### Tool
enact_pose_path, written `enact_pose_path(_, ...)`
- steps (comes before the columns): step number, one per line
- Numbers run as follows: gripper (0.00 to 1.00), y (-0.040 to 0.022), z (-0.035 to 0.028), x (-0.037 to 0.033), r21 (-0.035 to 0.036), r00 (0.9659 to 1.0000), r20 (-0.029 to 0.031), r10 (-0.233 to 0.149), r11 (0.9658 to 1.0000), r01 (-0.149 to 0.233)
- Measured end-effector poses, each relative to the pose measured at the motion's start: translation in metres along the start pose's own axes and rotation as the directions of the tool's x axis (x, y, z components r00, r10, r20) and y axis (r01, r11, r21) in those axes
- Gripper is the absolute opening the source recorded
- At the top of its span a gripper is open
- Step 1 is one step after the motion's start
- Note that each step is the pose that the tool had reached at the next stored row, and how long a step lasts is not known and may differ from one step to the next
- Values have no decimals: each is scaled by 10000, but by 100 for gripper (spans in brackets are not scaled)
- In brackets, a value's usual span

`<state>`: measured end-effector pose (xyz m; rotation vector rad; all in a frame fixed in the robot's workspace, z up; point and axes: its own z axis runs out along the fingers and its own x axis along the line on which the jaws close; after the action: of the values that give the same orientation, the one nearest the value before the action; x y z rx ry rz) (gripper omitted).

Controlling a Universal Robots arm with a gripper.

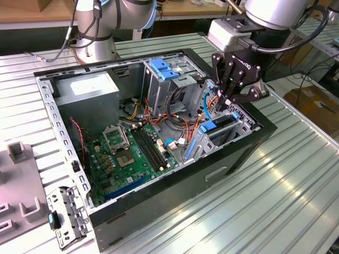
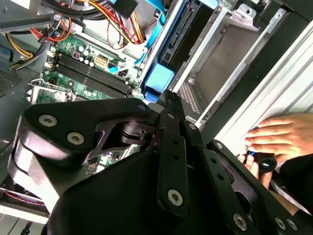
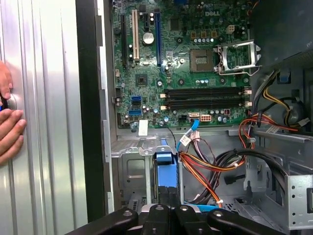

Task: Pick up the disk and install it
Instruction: 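Insert the first disk wire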

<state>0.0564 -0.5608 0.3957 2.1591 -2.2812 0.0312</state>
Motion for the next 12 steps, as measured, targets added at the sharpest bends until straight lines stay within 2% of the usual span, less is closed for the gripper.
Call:
enact_pose_path(6,12,-215,7,-13,1,10000,-13,-22,10000,22)
enact_pose_path(10,12,-226,-1,-12,6,9984,-5,-566,9984,566)
enact_pose_path(12,12,-278,-4,-17,5,9982,-5,-600,9982,600)
